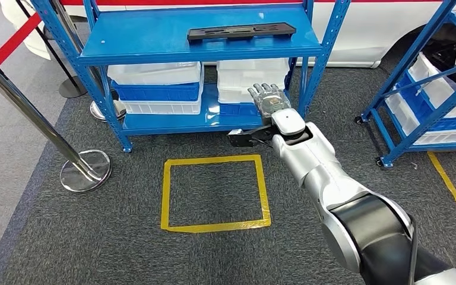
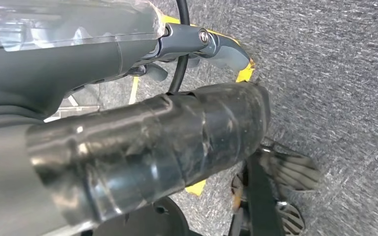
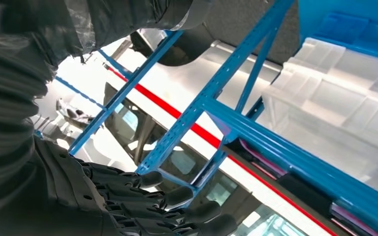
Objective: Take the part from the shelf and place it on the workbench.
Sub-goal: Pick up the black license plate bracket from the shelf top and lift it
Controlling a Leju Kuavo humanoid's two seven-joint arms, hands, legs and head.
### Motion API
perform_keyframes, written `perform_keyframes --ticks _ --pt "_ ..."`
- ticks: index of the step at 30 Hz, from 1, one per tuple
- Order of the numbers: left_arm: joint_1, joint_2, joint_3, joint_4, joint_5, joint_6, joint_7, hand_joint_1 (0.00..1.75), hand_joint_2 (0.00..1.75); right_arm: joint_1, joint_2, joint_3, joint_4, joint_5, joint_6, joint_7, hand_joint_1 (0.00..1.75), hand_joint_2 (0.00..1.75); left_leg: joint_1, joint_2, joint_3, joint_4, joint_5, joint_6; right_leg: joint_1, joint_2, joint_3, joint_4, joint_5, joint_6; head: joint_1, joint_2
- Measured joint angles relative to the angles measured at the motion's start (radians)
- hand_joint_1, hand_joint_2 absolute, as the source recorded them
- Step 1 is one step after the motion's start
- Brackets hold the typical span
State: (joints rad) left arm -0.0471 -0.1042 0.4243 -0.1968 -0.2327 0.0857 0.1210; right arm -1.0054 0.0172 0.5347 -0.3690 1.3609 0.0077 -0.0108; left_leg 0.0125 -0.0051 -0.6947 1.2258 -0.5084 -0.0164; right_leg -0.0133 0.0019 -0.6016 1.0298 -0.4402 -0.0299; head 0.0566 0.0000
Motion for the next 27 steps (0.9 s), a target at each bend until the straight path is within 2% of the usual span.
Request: perform_keyframes --ticks 2,3,4,6,10,14,21,27 --pt "0.0 0.001 0.0 0.0 -0.003 0.0 0.001 0.0 0.0 -0.003 0.0 0.0 0.001 0.002 -0.001 -0.004 0.0 1.75 -0.002 0.001 0.052 -0.13 0.069 0.006 0.002 0.0 0.007 0.004 -0.009 0.006 0.0 0.0" --pt "-0.001 0.002 0.001 0.0 -0.004 0.0 0.001 0.0 0.0 -0.005 0.0 -0.001 0.001 0.003 -0.001 -0.006 0.0 1.75 -0.003 0.001 0.073 -0.177 0.084 0.01 0.004 0.001 0.007 0.006 -0.012 0.01 0.0 0.0" --pt "-0.002 0.001 0.001 0.001 -0.004 0.001 0.001 0.0 0.0 -0.006 0.0 -0.001 0.001 0.004 -0.001 -0.009 0.0 1.75 -0.003 0.001 0.082 -0.199 0.085 0.012 0.007 0.001 0.005 0.009 -0.013 0.011 0.001 0.0" --pt "-0.003 0.001 0.001 0.001 -0.005 0.001 0.002 0.0 0.0 -0.007 0.0 -0.001 0.001 0.004 -0.001 -0.013 0.0 1.75 -0.003 -0.001 0.085 -0.21 0.083 0.014 0.01 0.0 0.001 0.01 -0.013 0.009 0.0 0.0" --pt "-0.001 0.001 0.003 0.001 -0.006 0.003 0.002 0.0 0.0 -0.007 0.001 -0.001 0.002 0.007 -0.001 -0.012 0.0 0.0 -0.006 -0.005 0.084 -0.21 0.083 0.016 0.009 -0.002 0.006 0.002 -0.011 0.008 0.0 0.0" --pt "-0.002 0.001 0.006 0.001 -0.009 0.003 0.002 0.0 0.0 -0.012 0.005 -0.001 0.002 0.011 0.0 -0.014 0.0 1.75 -0.009 -0.006 0.084 -0.209 0.082 0.023 0.007 -0.003 0.008 -0.002 -0.009 0.011 0.0 0.0" --pt "-0.003 0.001 0.008 0.001 -0.01 -0.012 0.0 0.0 0.0 -0.023 0.012 -0.001 0.002 0.019 0.014 -0.016 0.0 1.75 -0.01 -0.005 0.084 -0.208 0.082 0.026 0.006 -0.003 0.008 -0.004 -0.007 0.021 0.0 0.0" --pt "-0.002 0.001 0.009 0.001 -0.018 -0.01 0.009 0.0 0.0 -0.029 0.013 -0.001 0.002 0.027 0.024 -0.013 0.0 1.75 -0.01 -0.005 0.084 -0.208 0.082 0.027 0.007 -0.003 0.007 -0.003 -0.006 0.024 0.0 0.0"
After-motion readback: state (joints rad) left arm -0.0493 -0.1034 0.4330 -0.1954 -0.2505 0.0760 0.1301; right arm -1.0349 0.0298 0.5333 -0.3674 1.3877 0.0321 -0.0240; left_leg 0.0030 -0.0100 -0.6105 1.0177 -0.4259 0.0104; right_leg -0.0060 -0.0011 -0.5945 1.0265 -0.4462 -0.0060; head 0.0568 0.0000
